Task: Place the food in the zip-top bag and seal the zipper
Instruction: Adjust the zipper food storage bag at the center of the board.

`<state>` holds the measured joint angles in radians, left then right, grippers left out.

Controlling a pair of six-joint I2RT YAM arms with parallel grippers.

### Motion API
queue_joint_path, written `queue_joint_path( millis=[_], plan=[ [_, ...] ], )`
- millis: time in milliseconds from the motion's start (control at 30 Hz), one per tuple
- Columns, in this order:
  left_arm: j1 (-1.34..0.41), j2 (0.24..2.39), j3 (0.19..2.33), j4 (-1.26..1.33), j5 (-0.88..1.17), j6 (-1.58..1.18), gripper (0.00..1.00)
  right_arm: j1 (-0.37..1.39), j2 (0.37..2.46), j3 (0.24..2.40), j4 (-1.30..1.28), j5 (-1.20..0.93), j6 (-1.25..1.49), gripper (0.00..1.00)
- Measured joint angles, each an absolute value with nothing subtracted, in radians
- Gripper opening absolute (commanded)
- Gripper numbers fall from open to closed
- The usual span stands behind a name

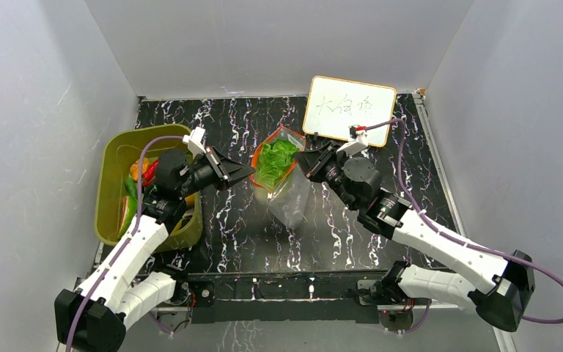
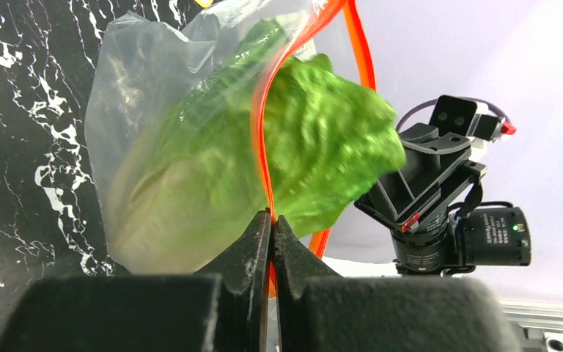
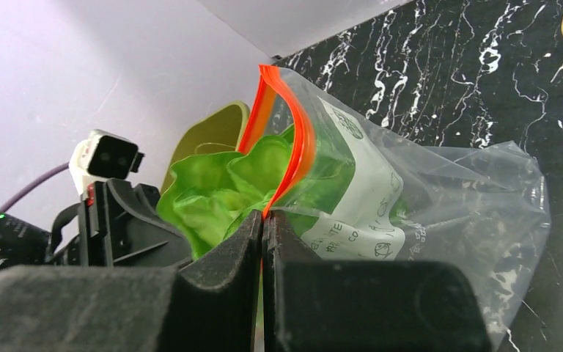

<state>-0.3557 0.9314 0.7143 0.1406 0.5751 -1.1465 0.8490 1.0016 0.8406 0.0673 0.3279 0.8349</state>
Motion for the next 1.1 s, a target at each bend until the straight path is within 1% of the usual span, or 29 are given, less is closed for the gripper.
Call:
queue_joint_path(
  millis=[267,633,767,933,1100],
  plan=[
    [-0.357,0.928,0.722,0.150,0.595,-1.095,0.00,0.849,1.055,0.903,-0.005,0.318,0.808,0.00],
    [-0.360,0.889,0.773,0.109,0.607,-0.921,0.00,0.849,1.099,0.939,-0.064,0.313,0.756,0.00],
    [-0.363,0.891,0.824,0.065,0.605,-0.850,0.00,0.849,1.159,1.043,-0.135,0.296,0.703,0.00],
    [-0.364,0.908,0.905,-0.029,0.561,-0.725,0.00,0.849,1.244,1.159,-0.221,0.287,0.656,0.00],
    [-0.364,0.922,0.943,-0.135,0.455,-0.648,0.00,0.849,1.292,1.180,-0.336,0.303,0.648,0.00]
  ],
)
